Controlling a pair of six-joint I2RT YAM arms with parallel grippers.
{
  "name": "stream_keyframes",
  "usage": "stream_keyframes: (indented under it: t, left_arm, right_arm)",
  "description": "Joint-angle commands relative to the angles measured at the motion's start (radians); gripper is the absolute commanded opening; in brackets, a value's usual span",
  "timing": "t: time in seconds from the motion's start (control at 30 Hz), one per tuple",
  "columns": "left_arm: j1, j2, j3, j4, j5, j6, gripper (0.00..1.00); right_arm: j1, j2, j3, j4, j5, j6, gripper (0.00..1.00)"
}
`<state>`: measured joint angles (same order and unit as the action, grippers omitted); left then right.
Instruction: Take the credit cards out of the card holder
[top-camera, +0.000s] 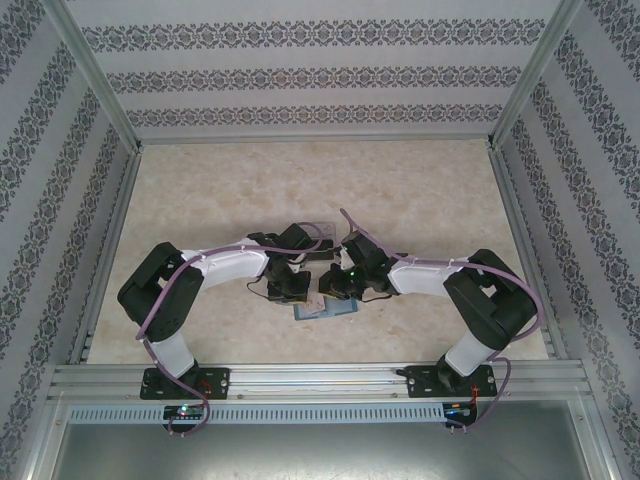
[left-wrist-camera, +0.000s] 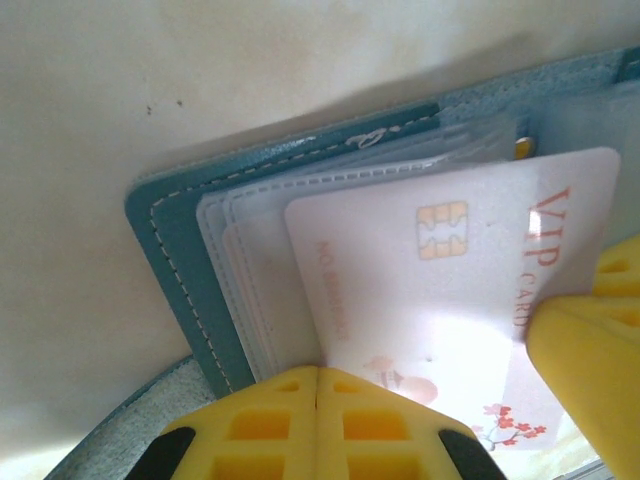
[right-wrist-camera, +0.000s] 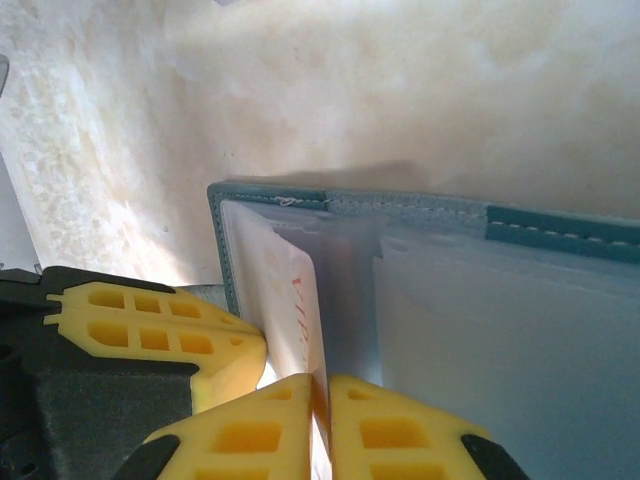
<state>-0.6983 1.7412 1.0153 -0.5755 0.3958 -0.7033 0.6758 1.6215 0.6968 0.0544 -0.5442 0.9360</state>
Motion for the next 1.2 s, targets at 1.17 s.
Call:
stream_keyframes:
  t: [1.17]
  left_arm:
    - [0.002, 0.009, -0.013, -0.029, -0.035, 0.019, 0.0]
  right_arm:
    - [0.093, -0.063, 0.254, -0.607, 0.416, -0.266, 0.09]
